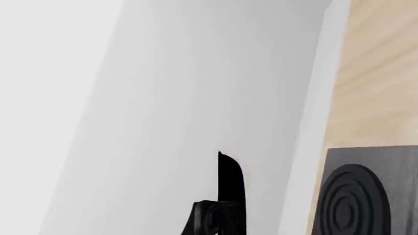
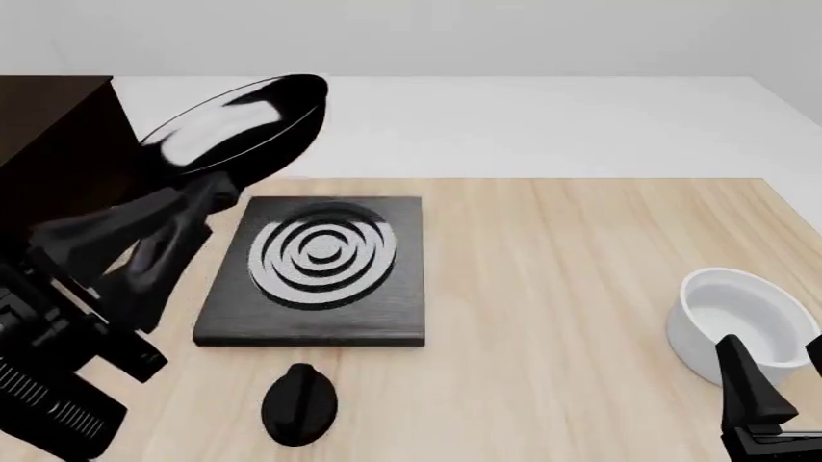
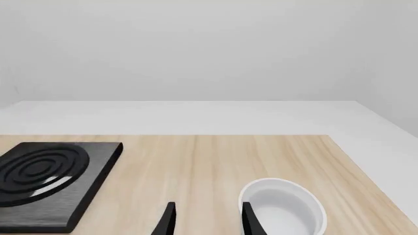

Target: Put the frying pan under the cabinet shelf.

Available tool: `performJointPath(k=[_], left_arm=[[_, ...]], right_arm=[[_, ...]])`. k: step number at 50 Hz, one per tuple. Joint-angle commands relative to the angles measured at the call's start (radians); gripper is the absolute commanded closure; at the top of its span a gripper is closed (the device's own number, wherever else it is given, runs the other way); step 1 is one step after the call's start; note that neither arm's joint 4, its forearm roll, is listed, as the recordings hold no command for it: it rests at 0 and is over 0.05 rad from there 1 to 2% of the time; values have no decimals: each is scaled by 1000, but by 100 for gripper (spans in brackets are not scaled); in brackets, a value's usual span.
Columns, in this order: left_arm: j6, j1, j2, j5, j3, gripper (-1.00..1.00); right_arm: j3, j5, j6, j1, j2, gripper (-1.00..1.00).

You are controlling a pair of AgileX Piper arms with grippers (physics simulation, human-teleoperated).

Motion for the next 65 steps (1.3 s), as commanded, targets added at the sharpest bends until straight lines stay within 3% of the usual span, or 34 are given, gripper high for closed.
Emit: performJointPath(k=[1, 13, 18, 40, 56, 65], left_arm=[[-69, 91, -59, -130, 61, 100], [-158, 165, -50, -233, 140, 100], [-205, 213, -66, -229, 152, 100], [-294, 309, -41, -279, 210, 100], [-384, 332, -29, -167, 190, 100], [-395, 350, -16, -173, 197, 100]], right_arm=[[0, 0, 0, 0, 0, -100], [0, 0, 0, 0, 0, -100], [0, 0, 0, 0, 0, -100], [0, 0, 0, 0, 0, -100], [0, 0, 0, 0, 0, -100], [0, 0, 0, 0, 0, -100]])
